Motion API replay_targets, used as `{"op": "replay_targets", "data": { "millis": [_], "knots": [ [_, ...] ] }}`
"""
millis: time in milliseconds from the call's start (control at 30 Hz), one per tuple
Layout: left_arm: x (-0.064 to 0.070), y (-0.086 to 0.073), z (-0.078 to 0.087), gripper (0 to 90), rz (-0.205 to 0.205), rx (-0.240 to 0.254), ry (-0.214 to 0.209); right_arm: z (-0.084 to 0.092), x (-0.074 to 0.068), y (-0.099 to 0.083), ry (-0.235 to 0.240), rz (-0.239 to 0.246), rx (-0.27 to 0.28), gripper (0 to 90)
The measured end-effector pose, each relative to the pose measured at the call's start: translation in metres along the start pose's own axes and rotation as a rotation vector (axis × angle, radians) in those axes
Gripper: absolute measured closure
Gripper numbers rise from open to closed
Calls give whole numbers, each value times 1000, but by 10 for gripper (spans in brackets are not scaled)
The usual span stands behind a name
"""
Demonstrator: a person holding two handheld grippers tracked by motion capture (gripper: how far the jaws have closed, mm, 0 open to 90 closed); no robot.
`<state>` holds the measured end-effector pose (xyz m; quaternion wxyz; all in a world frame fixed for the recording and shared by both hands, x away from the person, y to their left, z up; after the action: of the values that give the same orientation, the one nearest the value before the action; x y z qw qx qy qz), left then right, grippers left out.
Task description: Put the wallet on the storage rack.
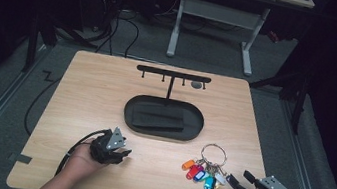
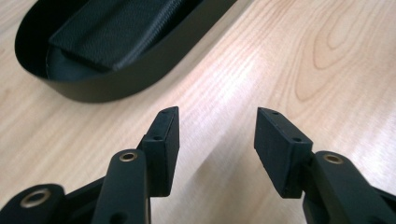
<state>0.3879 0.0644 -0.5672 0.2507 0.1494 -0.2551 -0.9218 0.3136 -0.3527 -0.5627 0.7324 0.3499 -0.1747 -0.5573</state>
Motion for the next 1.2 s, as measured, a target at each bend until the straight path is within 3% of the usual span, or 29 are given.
{"op": "replay_targets", "data": {
  "millis": [100,133,333,400,433,600,667,767,933,967,1033,1200],
  "knots": [
    [5,-9,5,514,14,31,7,0,0,0,-1,-3,-1,338],
    [8,-15,9,514,36,53,-8,0,0,0,-1,-3,0,339],
    [16,-38,17,455,94,38,-26,0,0,0,2,1,1,339],
    [16,-49,24,422,142,55,-23,0,-2,1,10,10,-1,352],
    [16,-54,29,421,186,71,-38,1,-4,2,17,16,3,366],
    [13,-54,37,360,214,97,-27,0,-10,5,23,24,-15,372],
    [13,-51,41,342,238,134,-58,-2,-14,5,11,40,-29,383],
    [15,-49,41,327,221,141,-62,-6,-20,6,0,59,-44,406],
    [17,-46,37,323,178,131,-69,-16,-30,4,-33,90,-134,384],
    [18,-45,35,323,140,111,-50,-20,-33,1,-53,109,-174,377],
    [19,-45,34,326,119,101,-43,-21,-33,1,-54,114,-184,382],
    [22,-44,38,335,120,121,-64,-21,-40,6,-77,124,-248,400]
  ]
}}
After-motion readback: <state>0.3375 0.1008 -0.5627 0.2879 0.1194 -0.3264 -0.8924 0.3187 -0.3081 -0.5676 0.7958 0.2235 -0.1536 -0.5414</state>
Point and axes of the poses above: each handheld gripper's, and its own axes: z roughly backward along the jaws, y roughly out of its top, x roughly to its right, the point moved 8 cm from there along -z, roughly forward along the jaws, and after that the axes turned 13 degrees about -x, right-handed, at the moved point
